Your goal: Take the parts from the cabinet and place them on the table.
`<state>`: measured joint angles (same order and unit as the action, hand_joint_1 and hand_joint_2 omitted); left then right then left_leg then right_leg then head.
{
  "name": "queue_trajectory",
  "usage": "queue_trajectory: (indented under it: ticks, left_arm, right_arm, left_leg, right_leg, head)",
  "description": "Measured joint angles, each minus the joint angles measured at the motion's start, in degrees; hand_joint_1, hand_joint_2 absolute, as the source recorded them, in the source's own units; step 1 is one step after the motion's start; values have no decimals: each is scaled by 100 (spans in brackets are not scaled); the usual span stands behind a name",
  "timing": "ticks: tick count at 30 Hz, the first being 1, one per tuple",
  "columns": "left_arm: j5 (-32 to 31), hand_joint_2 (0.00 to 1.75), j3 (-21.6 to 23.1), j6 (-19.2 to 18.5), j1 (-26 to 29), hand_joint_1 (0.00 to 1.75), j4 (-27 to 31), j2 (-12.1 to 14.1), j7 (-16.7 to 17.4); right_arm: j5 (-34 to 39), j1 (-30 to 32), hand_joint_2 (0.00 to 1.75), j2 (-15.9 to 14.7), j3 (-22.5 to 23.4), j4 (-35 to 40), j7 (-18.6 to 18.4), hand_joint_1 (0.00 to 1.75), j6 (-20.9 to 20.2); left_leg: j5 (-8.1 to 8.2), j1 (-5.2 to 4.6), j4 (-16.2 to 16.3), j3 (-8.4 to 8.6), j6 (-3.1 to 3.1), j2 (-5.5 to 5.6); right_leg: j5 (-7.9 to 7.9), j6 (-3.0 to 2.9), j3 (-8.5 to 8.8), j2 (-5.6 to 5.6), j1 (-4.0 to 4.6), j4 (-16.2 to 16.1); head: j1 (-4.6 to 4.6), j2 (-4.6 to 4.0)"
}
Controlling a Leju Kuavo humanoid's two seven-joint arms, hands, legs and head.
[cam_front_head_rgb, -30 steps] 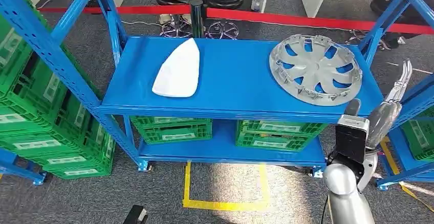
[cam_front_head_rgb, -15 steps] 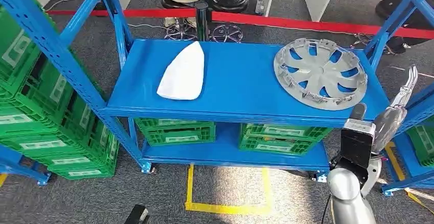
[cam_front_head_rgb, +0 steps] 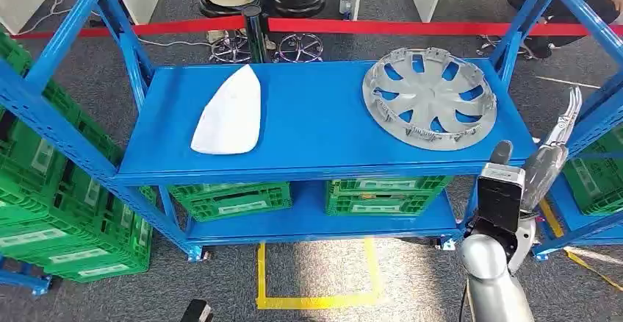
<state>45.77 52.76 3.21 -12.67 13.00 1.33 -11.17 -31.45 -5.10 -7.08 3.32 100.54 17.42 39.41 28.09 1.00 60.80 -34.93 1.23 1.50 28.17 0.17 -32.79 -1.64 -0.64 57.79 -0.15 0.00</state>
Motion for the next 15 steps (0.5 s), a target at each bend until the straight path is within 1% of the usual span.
queue_trajectory:
  ticks: [1,2,3,4,5,6,7,8,9,10,11,12,13,14,15]
  left_arm:
    - [0,0,0,0,-3,0,0,-2,0]
    - [0,0,2,0,-4,0,0,-4,2]
    - [0,0,2,0,6,0,0,-4,4]
    - [0,0,2,0,7,0,0,0,4]
    - [-2,0,0,2,2,0,0,2,4]
    - [-4,0,0,2,0,0,0,4,2]
    - [-7,0,0,2,0,0,0,7,2]
    - [-7,0,0,0,6,0,0,4,2]
    - [-7,0,0,0,14,0,0,2,2]
    - [-7,0,0,0,19,0,-2,4,2]
    - [-9,0,2,0,22,0,-2,9,4]
    - [-9,0,0,0,23,0,-2,11,4]
    - [-9,0,0,0,21,0,-2,11,4]
    - [-9,0,0,0,17,0,0,11,4]
    - [-11,0,0,0,11,0,2,4,4]
  right_arm:
    - [0,-6,0,-2,2,2,0,0,0]
    - [0,-8,0,-4,0,2,-2,0,0]
    - [-17,-9,0,-2,-6,2,-2,0,0]
    - [-18,-4,0,-2,-7,2,-2,0,0]
    - [-18,-5,0,-11,-7,2,-4,0,2]
    - [-18,-5,0,-15,-7,4,-2,0,2]
    - [-18,-19,0,-20,-7,2,-4,0,2]
    - [-18,-22,0,-17,-11,2,-4,0,2]
    - [-18,-13,0,-17,-15,0,-4,0,2]
    - [-18,-2,0,-15,-17,-2,-4,0,2]
    - [-18,4,0,-13,-17,-2,-4,0,2]
    - [-20,7,0,-13,-17,-2,-4,0,0]
    - [-26,7,0,-13,-20,-2,-4,0,0]
    - [-31,7,0,-13,-17,0,-4,0,0]
    - [-31,6,0,-13,-17,2,-4,0,2]
  left_leg:
    - [79,-8,-94,83,-6,95]
    - [118,-15,-147,108,-59,50]
    - [117,-32,-153,109,-75,47]
    - [121,-48,-152,112,-122,34]
    - [95,-35,-182,123,-164,6]
    - [86,-23,-204,139,-207,-31]
    - [96,-36,-204,149,-236,-58]
    - [108,-51,-204,157,-266,-100]
    - [115,-64,-203,160,-278,-139]
    - [122,-85,-201,160,-290,-171]
    - [129,-105,-201,167,-300,-204]
    - [137,-122,-201,179,-305,-228]
    - [148,-141,-201,196,-317,-243]
    - [162,-151,-201,224,-315,-254]
    - [175,-157,-202,250,-315,-261]
  right_leg:
    - [28,44,-15,-24,32,37]
    - [22,72,-30,-55,18,39]
    - [12,95,-26,-73,7,22]
    - [2,135,-16,-89,-10,-5]
    - [11,162,-18,-106,-12,-1]
    - [94,181,-47,-2,-22,87]
    - [244,196,-144,80,-21,312]
    - [480,212,-349,111,-25,763]
    - [682,222,-574,120,-25,1230]
    - [822,223,-793,123,-24,1659]
    - [813,213,-875,125,-24,1808]
    - [675,190,-835,126,-21,1701]
    - [449,152,-694,126,-5,1387]
    - [163,98,-457,130,22,887]
    - [-96,31,-197,133,69,338]
  head:
    - [-26,0]
    - [-11,0]
    - [15,0]
    - [9,0]
    - [11,0]
    - [24,0]
    - [72,0]
    - [122,0]
    - [153,0]
    - [186,0]
    - [210,0]
    - [225,0]
    - [227,0]
    - [229,0]
    - [229,0]
